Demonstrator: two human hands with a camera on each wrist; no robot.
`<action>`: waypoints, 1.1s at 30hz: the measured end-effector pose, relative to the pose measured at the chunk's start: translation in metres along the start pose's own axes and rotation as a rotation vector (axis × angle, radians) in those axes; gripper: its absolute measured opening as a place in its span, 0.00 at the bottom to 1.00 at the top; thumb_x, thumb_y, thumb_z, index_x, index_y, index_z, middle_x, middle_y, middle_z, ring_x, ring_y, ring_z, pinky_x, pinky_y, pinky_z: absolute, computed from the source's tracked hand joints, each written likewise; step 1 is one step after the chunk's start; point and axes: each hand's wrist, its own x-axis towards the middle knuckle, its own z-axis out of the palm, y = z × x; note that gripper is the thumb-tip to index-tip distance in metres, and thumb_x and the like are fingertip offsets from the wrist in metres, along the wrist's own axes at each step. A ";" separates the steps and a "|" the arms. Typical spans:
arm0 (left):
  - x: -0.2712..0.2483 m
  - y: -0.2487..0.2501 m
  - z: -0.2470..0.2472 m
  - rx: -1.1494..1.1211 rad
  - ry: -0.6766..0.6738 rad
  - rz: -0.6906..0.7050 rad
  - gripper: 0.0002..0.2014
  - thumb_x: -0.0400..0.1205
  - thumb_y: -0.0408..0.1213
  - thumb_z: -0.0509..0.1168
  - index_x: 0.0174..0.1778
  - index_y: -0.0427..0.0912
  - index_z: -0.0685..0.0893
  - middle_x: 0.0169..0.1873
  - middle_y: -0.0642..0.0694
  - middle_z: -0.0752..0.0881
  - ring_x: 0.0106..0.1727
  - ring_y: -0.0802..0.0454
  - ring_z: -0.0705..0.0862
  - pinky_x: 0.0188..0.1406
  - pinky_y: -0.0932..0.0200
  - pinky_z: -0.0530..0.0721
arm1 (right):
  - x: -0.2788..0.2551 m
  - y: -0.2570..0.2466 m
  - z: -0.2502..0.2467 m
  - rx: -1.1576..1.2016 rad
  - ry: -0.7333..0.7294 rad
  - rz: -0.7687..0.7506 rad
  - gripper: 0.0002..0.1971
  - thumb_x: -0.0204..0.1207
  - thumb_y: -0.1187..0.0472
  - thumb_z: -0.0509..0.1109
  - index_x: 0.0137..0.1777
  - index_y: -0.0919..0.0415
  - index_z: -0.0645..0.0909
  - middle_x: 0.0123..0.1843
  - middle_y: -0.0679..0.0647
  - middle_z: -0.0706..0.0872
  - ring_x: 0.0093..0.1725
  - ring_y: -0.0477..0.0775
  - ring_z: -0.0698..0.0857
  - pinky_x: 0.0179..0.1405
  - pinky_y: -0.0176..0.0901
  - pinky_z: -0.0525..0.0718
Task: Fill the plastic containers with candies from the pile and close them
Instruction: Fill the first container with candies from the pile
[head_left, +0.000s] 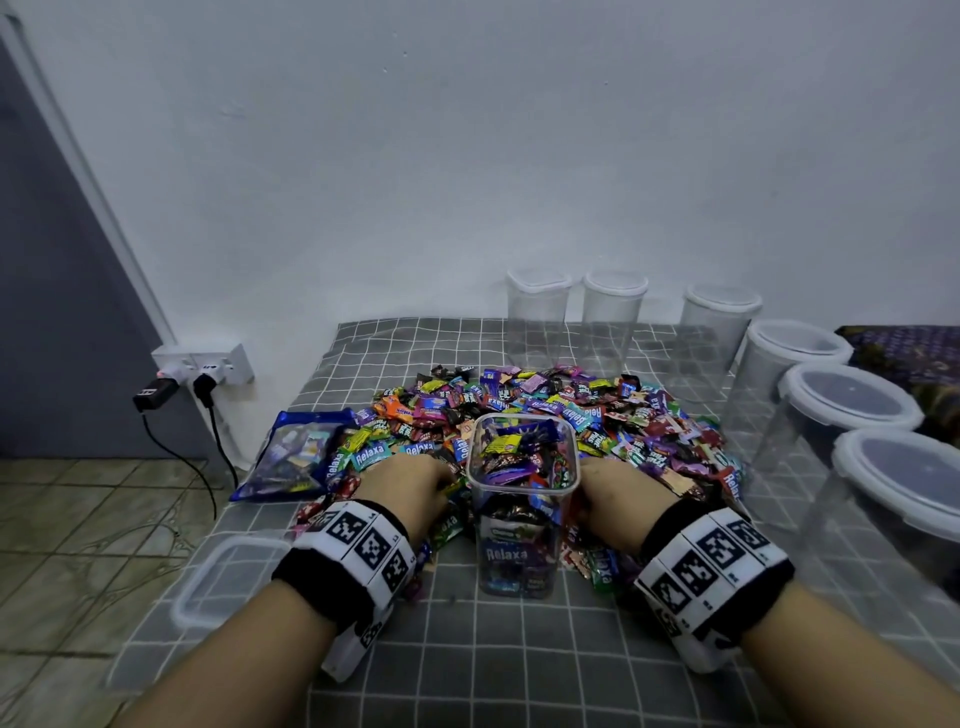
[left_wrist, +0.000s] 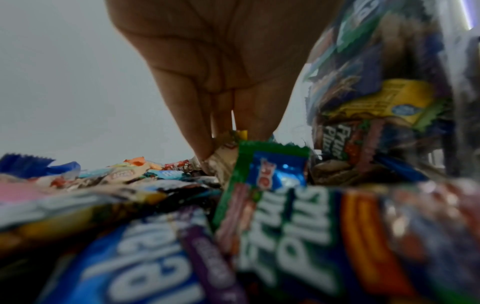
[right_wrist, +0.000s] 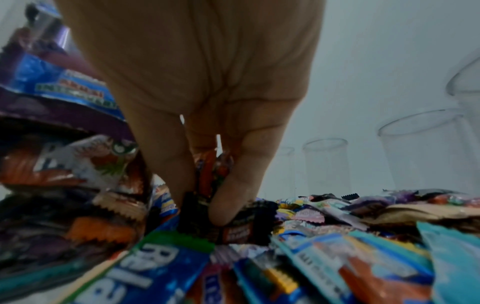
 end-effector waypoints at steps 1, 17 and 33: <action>0.000 -0.001 0.000 -0.022 0.018 0.001 0.12 0.81 0.37 0.62 0.57 0.51 0.85 0.50 0.47 0.88 0.53 0.48 0.84 0.57 0.52 0.83 | -0.001 0.000 -0.001 0.012 0.010 0.002 0.11 0.80 0.65 0.61 0.59 0.63 0.80 0.59 0.59 0.82 0.59 0.58 0.80 0.60 0.48 0.79; -0.024 -0.010 -0.027 -0.497 0.317 -0.061 0.16 0.79 0.36 0.68 0.62 0.49 0.85 0.50 0.48 0.89 0.43 0.57 0.84 0.50 0.62 0.81 | -0.031 0.003 -0.068 0.409 0.504 0.023 0.04 0.72 0.65 0.73 0.45 0.62 0.81 0.42 0.53 0.82 0.46 0.57 0.82 0.44 0.46 0.77; -0.026 0.001 -0.044 -0.657 0.440 -0.029 0.14 0.77 0.36 0.71 0.59 0.47 0.87 0.51 0.50 0.89 0.50 0.54 0.86 0.58 0.53 0.83 | -0.032 -0.050 -0.073 0.388 0.496 -0.279 0.10 0.71 0.65 0.72 0.53 0.60 0.82 0.48 0.52 0.82 0.49 0.50 0.79 0.50 0.42 0.76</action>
